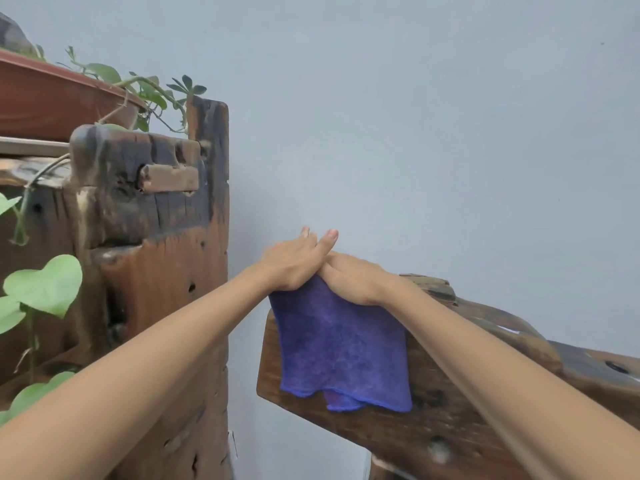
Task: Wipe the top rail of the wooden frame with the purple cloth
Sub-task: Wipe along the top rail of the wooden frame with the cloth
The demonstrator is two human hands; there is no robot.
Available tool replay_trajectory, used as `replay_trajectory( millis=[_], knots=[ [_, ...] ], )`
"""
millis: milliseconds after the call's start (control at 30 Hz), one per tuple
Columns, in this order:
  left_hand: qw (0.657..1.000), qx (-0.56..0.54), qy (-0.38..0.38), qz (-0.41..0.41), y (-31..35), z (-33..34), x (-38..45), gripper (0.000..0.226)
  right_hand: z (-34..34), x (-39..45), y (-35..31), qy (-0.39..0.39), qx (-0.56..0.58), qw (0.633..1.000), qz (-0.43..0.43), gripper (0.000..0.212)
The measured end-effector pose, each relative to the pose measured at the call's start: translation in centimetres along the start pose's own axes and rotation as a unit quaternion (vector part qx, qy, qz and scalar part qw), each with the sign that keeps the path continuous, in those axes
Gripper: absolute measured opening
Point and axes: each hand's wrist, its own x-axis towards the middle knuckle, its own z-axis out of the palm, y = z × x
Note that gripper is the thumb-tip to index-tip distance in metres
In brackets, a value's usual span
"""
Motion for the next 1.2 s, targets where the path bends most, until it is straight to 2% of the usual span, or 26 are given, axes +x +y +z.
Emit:
replay_trajectory(
  millis=[100,267,400,500,567,667,767,967,1067,1201],
  knots=[
    [0.999,0.051,0.017,0.006,-0.1,0.4,-0.5,0.084,0.3,-1.4,-0.4,0.033,-0.047,0.998,0.008,0.054],
    [0.983,0.106,0.057,0.138,-0.5,0.4,-2.2,0.084,1.3,-4.6,-0.4,0.092,-0.161,0.983,-0.009,0.068],
    [0.968,0.134,-0.017,0.211,-0.6,-0.4,-3.3,0.118,2.1,-6.8,-0.6,0.138,-0.223,0.965,-0.004,0.071],
    [0.94,0.211,0.008,0.267,-0.8,0.4,-4.1,0.129,2.8,-8.0,-0.5,0.144,-0.26,0.954,0.032,0.091],
    [0.93,0.25,0.027,0.269,-0.6,1.1,-4.3,0.136,3.3,-8.4,-0.4,0.142,-0.292,0.944,0.061,0.105],
    [0.924,0.279,0.02,0.262,-0.3,1.4,-3.7,0.14,3.5,-7.9,-0.5,0.168,-0.314,0.931,0.078,0.104],
    [0.921,0.287,-0.006,0.263,0.0,0.8,-2.4,0.137,3.0,-7.0,-0.4,0.15,-0.321,0.93,0.096,0.108],
    [0.943,0.243,-0.064,0.219,1.4,0.2,-0.1,0.121,1.4,-5.5,0.6,0.097,-0.225,0.962,0.12,0.112],
    [0.954,0.204,-0.131,0.176,2.0,-0.3,1.0,0.111,-0.1,-4.5,1.3,0.041,-0.146,0.98,0.131,0.107],
    [0.95,0.177,-0.223,0.13,3.3,-0.9,2.4,0.103,-1.8,-3.3,2.1,-0.035,-0.075,0.984,0.156,0.113]
  ],
)
